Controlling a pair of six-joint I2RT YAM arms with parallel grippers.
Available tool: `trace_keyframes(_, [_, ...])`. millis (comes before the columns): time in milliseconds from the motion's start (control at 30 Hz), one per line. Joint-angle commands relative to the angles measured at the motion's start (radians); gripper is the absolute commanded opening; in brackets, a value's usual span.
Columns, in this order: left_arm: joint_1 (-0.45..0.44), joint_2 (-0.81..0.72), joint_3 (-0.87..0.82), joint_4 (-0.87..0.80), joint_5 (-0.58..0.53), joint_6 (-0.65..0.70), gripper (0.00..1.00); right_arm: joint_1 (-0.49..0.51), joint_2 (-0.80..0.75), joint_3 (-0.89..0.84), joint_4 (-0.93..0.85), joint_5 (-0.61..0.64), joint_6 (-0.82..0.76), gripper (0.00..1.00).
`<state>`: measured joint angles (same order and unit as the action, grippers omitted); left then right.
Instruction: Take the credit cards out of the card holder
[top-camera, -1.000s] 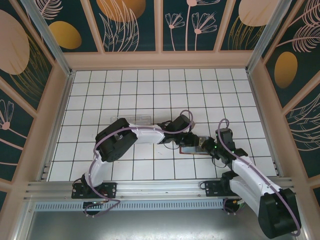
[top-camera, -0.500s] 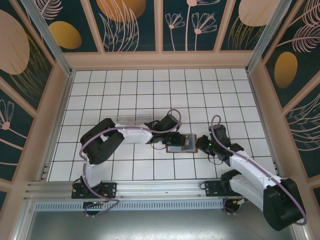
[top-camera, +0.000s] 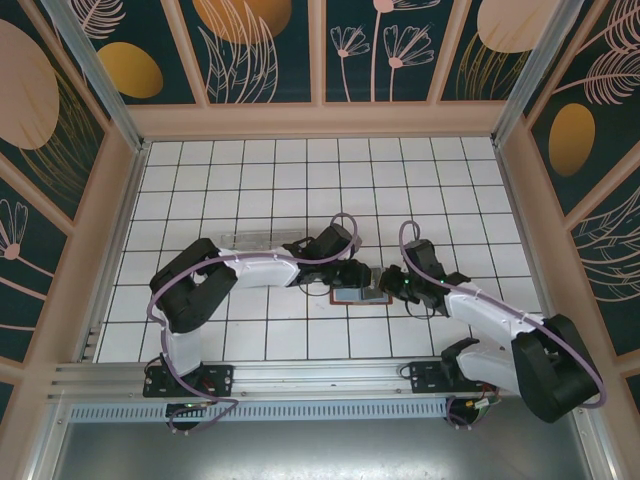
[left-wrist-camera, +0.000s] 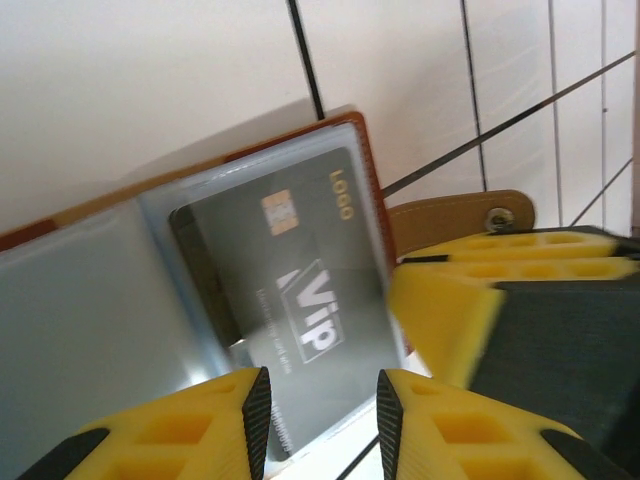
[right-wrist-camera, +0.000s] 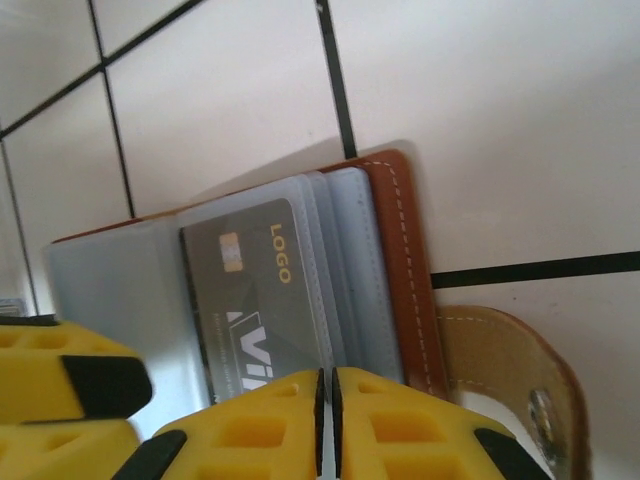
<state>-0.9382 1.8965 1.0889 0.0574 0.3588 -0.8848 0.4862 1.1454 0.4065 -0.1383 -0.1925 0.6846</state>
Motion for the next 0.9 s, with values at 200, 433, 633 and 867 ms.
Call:
trace_keyframes(200, [0.004,0.04,-0.008,0.025,0.006,-0.077,0.34,0.008,0.029,-0.007,0.041,-0.021,-0.016,0.1])
trace_keyframes(433, [0.003,0.052,-0.005,-0.051,-0.06,-0.071,0.35,0.009,0.03,-0.012,0.047,-0.025,-0.013,0.1])
trace_keyframes(633, [0.004,0.067,-0.007,-0.048,-0.054,-0.074,0.36,0.008,0.033,-0.018,0.057,-0.032,-0.009,0.1])
trace_keyframes(867, [0.002,0.095,0.009,-0.013,-0.012,-0.084,0.37,0.012,0.042,-0.026,0.072,-0.041,0.001,0.09])
